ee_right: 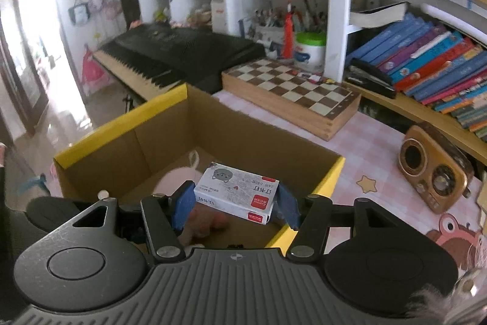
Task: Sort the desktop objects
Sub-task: 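Lower the charger into the box and open the left gripper while the right gripper releases the small box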
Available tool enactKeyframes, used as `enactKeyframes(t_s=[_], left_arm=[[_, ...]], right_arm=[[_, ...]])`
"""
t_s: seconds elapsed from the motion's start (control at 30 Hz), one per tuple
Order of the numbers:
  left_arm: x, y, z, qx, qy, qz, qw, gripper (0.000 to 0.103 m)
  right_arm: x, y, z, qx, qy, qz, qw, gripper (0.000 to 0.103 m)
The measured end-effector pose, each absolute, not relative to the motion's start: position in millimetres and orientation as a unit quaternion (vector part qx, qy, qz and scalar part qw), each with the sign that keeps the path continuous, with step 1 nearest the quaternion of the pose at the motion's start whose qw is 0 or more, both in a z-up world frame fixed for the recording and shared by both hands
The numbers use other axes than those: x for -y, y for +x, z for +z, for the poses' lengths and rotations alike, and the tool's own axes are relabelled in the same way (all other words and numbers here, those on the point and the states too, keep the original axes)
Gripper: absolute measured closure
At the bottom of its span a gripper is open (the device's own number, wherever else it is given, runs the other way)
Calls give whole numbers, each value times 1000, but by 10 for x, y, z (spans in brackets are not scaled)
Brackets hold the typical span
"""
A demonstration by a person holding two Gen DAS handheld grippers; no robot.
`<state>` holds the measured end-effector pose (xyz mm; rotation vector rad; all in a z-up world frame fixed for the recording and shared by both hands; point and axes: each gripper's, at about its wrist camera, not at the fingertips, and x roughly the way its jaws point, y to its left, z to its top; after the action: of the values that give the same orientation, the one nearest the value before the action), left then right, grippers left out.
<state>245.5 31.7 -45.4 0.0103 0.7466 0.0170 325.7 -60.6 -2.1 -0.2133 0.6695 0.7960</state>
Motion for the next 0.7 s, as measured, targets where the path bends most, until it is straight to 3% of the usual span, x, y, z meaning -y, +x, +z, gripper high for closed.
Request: enactKeyframes(t_s=[0.03, 0.27, 0.33, 0.7], left_arm=[[-325, 2448, -442, -360, 3, 15, 933, 51], [-453, 2291, -336, -330, -11, 51, 942, 39], [-497, 2243, -292, -322, -15, 57, 945, 32], [-608, 2117, -175, -314, 2, 63, 947, 27]], right_arm=[[587, 3274, -46, -321, -107, 381, 860, 47], [449, 3400, -166, -338, -136, 394, 844, 47], [406, 3420, -197, -340, -145, 397, 840, 47], [163, 3484, -345, -344, -207, 396, 826, 45]])
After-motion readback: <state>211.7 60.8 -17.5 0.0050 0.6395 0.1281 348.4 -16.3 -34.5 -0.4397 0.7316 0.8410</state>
